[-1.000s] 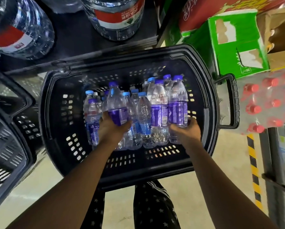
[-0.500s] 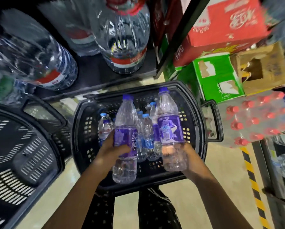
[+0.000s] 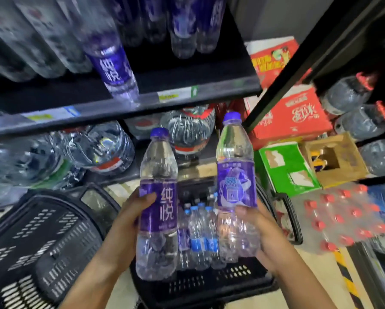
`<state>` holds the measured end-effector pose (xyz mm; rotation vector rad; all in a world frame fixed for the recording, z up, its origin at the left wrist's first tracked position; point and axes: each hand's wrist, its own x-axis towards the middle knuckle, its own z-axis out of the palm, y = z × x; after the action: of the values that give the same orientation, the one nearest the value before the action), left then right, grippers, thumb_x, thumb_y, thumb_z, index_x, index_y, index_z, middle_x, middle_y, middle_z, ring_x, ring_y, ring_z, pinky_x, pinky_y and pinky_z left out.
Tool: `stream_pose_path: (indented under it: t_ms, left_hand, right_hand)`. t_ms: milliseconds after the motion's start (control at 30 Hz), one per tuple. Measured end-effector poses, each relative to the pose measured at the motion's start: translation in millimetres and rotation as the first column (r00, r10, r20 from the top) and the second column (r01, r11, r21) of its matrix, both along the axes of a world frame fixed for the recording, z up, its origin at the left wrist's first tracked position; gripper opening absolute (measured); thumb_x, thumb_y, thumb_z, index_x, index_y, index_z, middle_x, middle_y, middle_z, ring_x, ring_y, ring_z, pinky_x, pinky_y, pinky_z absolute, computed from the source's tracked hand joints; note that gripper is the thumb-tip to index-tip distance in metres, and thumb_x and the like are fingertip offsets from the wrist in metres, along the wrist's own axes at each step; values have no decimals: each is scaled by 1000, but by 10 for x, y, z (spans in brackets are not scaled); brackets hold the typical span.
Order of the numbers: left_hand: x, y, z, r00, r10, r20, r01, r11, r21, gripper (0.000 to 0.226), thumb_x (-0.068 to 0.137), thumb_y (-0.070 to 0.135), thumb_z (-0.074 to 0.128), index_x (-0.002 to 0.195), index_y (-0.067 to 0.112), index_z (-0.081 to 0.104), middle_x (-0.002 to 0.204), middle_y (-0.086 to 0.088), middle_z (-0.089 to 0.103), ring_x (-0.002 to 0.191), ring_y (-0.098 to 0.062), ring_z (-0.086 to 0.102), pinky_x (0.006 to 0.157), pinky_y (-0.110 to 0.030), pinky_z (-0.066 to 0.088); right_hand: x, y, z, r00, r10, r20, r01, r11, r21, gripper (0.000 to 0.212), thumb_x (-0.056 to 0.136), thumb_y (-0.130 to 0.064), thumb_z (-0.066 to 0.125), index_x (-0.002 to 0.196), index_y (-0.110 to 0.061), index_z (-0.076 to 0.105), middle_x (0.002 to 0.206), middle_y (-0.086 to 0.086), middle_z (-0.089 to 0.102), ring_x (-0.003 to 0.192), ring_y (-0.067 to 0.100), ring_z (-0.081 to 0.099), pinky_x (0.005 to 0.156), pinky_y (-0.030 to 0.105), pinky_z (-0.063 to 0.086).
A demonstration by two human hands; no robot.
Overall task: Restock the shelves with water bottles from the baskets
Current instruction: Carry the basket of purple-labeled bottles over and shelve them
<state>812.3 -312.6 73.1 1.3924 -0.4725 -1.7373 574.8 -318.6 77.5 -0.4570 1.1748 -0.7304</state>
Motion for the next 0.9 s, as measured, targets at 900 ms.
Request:
stream_pose_path:
  t_ms: [900]
  left_hand:
    - [-294,-2212,662,886,252,390,-70,903,-424,57,75,33,80,123,22,53,94,0,74,86,-18,72,84,-37,57]
  right_hand:
    - [321,-2341,287,972,-212,-103,118,817,-565,33,79,-20,71,110,-11,65,92,6,71,78,23,68,72,42,53]
